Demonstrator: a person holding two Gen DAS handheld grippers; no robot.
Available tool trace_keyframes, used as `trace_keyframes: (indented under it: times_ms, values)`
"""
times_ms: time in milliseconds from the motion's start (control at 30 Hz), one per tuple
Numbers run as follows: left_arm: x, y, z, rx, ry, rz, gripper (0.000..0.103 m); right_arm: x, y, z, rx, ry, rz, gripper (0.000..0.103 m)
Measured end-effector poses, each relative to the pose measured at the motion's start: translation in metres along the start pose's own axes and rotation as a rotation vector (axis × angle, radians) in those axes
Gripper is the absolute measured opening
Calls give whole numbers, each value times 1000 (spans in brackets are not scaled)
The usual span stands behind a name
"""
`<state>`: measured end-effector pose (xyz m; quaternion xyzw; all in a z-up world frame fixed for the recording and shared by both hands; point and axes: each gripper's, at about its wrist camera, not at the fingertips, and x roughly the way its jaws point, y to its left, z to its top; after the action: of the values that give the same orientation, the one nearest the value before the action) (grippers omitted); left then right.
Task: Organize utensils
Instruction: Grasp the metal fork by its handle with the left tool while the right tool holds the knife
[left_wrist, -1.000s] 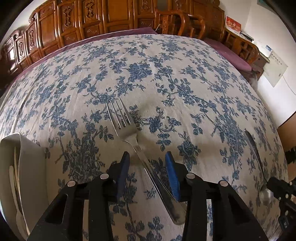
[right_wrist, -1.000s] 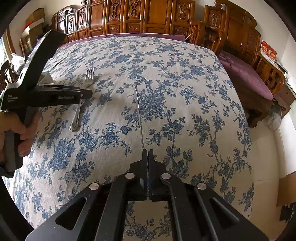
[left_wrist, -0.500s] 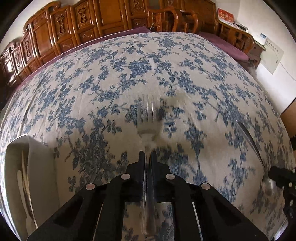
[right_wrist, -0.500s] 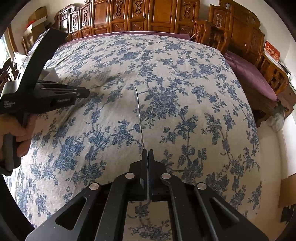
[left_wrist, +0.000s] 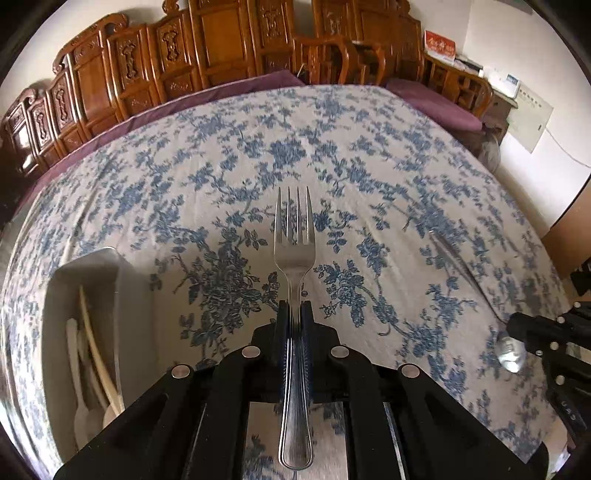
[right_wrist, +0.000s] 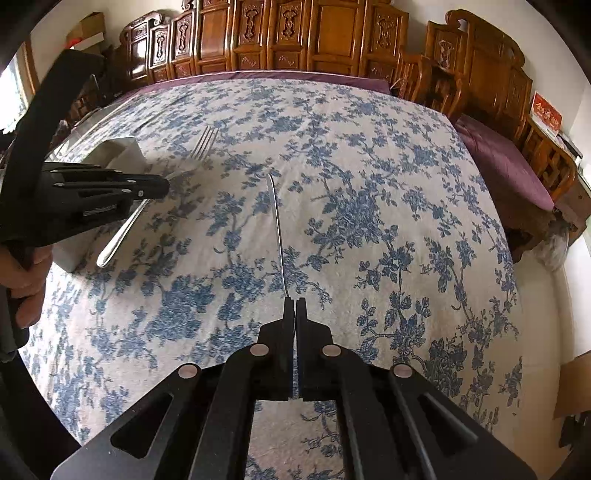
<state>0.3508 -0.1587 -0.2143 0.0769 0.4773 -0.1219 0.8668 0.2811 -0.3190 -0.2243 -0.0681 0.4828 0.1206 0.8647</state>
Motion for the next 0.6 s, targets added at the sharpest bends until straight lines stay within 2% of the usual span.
trace_keyframes:
  times_ms: [400,600]
  values:
    - [-52,11,-7,9,-62,-12,6,-19,31,13,-30,-28,6,2]
    - [-73,31,-12,4,-82,0,6,-23,51,21,-56,-36,16,2]
